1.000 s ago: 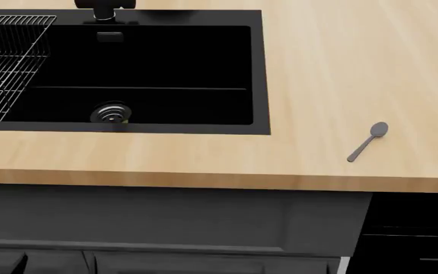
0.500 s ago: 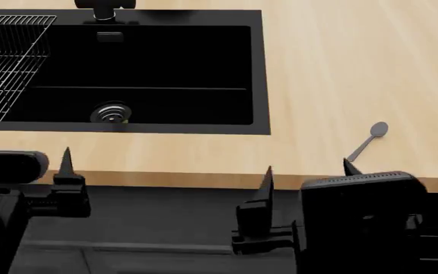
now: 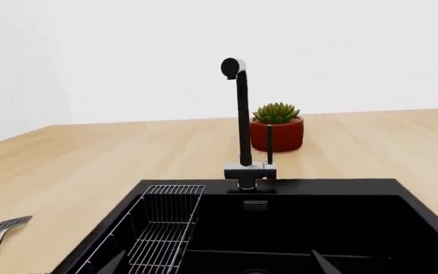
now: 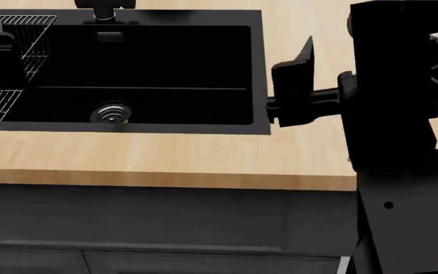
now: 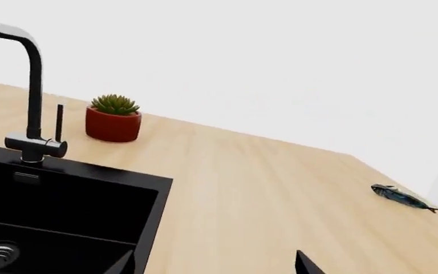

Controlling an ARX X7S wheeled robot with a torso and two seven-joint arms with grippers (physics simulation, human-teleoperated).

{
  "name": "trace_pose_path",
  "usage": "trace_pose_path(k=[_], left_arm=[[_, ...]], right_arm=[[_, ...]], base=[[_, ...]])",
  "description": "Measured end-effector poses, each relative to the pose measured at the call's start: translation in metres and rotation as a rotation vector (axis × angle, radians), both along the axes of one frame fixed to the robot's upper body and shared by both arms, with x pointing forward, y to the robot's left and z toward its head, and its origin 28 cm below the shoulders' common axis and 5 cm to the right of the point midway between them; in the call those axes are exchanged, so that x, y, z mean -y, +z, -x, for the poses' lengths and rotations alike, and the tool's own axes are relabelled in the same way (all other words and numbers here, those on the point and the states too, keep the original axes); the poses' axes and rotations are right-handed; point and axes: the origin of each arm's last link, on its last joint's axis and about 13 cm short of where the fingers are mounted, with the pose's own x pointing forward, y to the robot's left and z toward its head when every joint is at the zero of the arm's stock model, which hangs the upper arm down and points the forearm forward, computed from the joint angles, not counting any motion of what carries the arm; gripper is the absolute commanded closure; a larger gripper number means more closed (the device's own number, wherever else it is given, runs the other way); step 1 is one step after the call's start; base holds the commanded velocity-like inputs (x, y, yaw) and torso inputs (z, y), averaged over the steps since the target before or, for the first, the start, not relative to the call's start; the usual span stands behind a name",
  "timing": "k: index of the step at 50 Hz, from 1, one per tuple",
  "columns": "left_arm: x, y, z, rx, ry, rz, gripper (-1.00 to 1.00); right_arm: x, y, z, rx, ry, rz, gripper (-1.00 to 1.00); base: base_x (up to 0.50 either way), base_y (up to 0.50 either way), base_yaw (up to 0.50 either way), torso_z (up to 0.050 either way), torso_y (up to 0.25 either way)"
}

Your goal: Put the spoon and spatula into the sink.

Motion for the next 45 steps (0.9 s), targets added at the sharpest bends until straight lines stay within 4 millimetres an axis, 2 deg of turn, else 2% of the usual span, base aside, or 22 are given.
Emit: trace_pose_path(k=[10,18,38,45], left_arm=[[-0.022,0.020,-0.005,0.017,0.091,0.003,-1.00],[-0.031,0.031,-0.004,0.032,0.136,0.008,-1.00],[-0.035,0.035,0.000,0.051,0.139,0.036,-1.00],[-0.035,0.035,0.001,0.054,0.135,0.045,-1.00]], right_arm=[[0.005,0.020,-0.002,0.039,-0.029,-0.007,-1.00],[0.011,0.032,-0.001,0.057,-0.054,-0.012,-1.00],[0.014,0.038,0.011,0.077,-0.060,-0.040,-1.00],[0.014,0.036,0.013,0.079,-0.054,-0.057,-1.00]], base=[[0.00,0.00,0.00,0.000,0.000],[0.00,0.03,0.00,0.000,0.000],[0.05,0.47,0.00,0.000,0.000],[0.27,0.20,0.00,0.000,0.000]])
